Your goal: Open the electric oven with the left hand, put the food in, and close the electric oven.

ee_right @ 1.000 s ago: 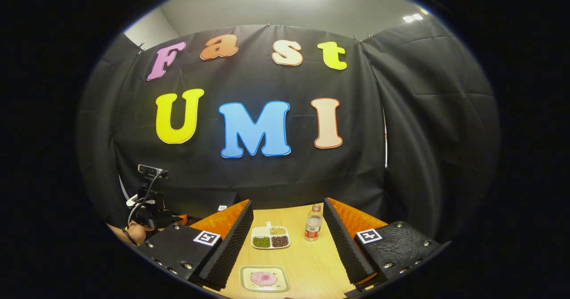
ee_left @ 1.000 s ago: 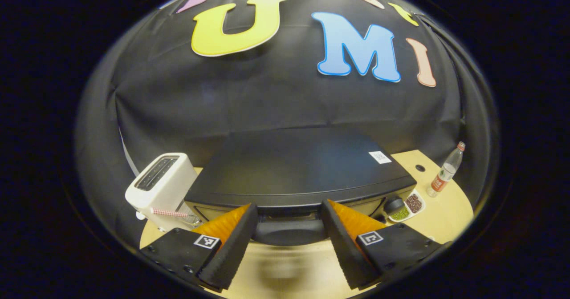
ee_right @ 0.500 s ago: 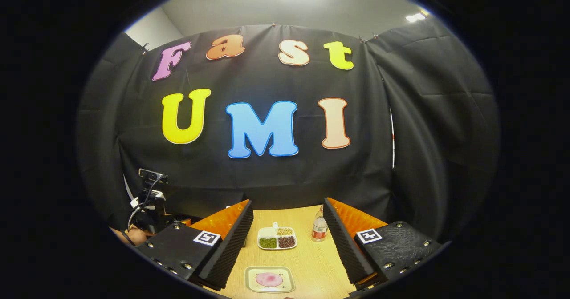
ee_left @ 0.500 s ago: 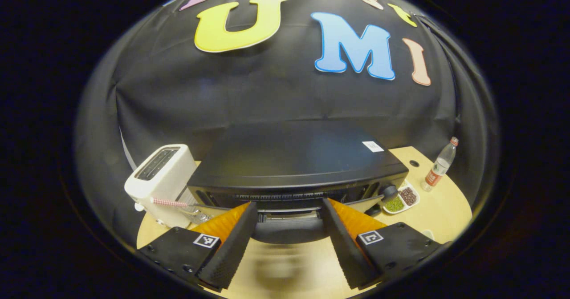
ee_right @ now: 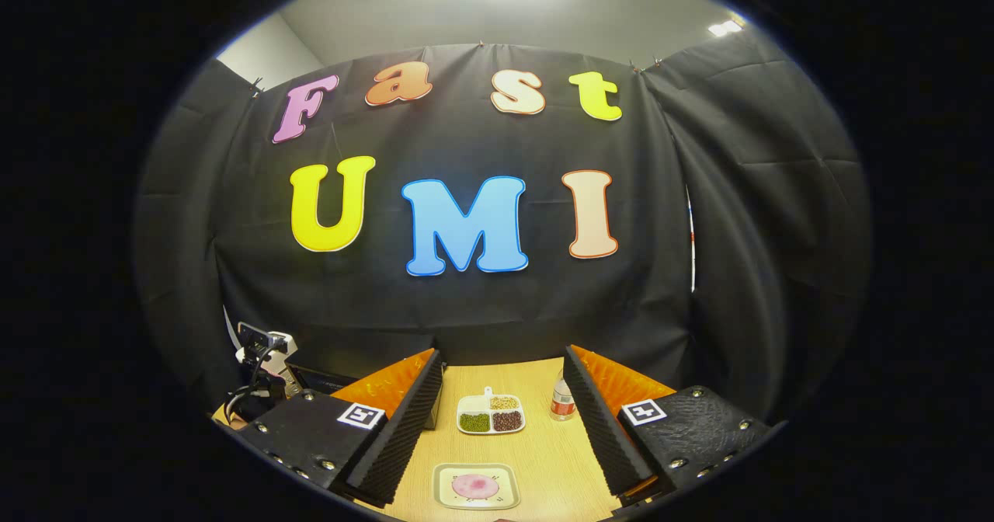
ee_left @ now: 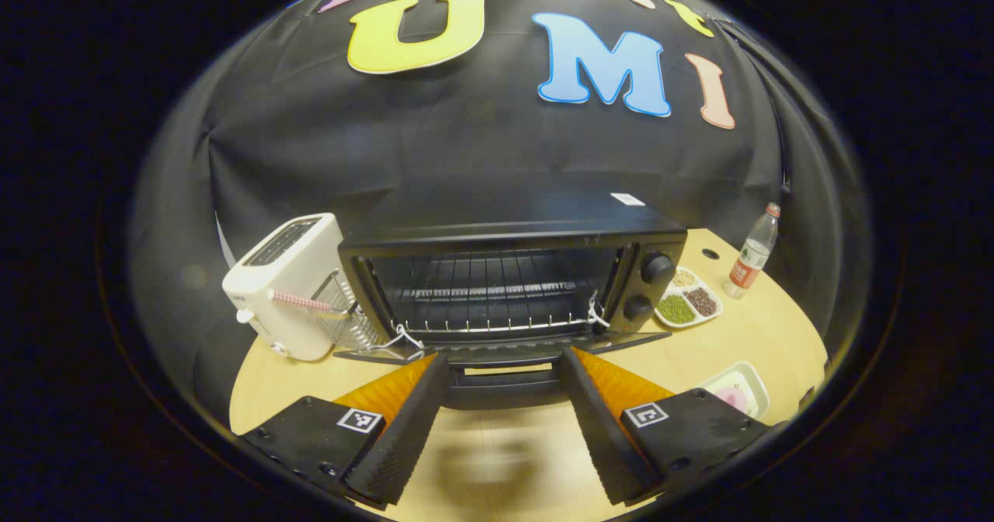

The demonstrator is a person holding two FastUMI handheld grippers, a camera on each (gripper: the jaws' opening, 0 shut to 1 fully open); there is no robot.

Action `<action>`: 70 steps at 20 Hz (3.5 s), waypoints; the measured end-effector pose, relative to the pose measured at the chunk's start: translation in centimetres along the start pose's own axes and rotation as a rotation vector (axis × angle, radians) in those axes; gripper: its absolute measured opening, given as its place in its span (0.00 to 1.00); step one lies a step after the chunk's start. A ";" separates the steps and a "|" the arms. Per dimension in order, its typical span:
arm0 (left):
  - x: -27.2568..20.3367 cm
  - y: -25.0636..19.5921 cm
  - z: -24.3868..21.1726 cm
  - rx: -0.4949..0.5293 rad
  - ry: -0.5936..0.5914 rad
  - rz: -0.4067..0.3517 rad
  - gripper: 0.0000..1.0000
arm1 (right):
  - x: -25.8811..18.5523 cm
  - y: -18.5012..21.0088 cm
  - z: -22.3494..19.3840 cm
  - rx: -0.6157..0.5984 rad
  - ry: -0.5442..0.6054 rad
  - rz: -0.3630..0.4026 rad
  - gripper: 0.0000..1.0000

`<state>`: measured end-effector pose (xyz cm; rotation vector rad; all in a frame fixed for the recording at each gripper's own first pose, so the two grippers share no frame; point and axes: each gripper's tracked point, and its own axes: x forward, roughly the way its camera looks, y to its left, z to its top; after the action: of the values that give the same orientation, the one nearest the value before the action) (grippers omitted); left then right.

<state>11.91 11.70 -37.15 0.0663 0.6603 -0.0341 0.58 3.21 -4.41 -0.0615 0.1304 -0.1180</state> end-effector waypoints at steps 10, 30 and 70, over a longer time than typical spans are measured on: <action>-1.1 0.6 -4.7 -0.035 0.048 -0.006 0.95 | 0.0 0.4 -2.9 -0.031 0.090 -0.004 0.95; -22.7 1.5 17.4 -0.047 -0.553 0.059 0.92 | 5.2 -3.4 -29.4 0.069 1.054 0.171 0.96; -29.2 -2.4 17.2 -0.093 -0.502 0.208 0.98 | 4.7 -0.3 -38.9 0.891 1.184 0.519 0.00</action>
<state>-0.73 8.33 -5.83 0.0340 0.1500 0.1759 0.00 0.27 -43.45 0.9466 1.2503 0.3313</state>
